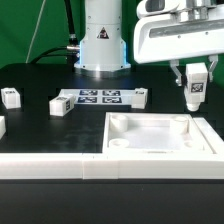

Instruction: Assemble one leg

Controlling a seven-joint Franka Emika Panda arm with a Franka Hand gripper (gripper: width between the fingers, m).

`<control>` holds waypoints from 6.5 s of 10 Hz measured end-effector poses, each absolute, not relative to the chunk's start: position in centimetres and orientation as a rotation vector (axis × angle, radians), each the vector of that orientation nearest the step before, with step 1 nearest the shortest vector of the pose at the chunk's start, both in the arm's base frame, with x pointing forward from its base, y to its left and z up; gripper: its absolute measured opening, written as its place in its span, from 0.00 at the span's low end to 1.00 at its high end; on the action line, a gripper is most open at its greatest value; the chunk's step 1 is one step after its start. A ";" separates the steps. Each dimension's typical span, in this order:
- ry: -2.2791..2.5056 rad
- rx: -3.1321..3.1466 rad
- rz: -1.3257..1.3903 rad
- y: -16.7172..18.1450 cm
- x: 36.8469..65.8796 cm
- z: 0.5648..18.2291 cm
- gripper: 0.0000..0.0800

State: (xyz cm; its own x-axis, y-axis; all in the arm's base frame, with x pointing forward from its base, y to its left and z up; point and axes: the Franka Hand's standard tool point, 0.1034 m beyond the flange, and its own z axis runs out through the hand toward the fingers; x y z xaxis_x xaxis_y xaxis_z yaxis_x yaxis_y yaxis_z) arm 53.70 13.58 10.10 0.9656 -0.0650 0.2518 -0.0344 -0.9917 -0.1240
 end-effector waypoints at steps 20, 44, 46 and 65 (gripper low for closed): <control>-0.179 -2.959 -0.736 12.3 61.0 9.8 0.36; -0.232 -2.975 -0.732 11.9 60.6 6.0 0.79; -0.232 -2.975 -0.732 11.9 60.6 6.0 0.81; -0.252 -3.051 0.131 12.1 61.5 7.9 0.47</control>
Offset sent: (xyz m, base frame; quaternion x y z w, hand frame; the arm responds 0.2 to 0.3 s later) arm 0.0000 0.0000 0.0000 0.0000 0.0000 0.0000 1.0000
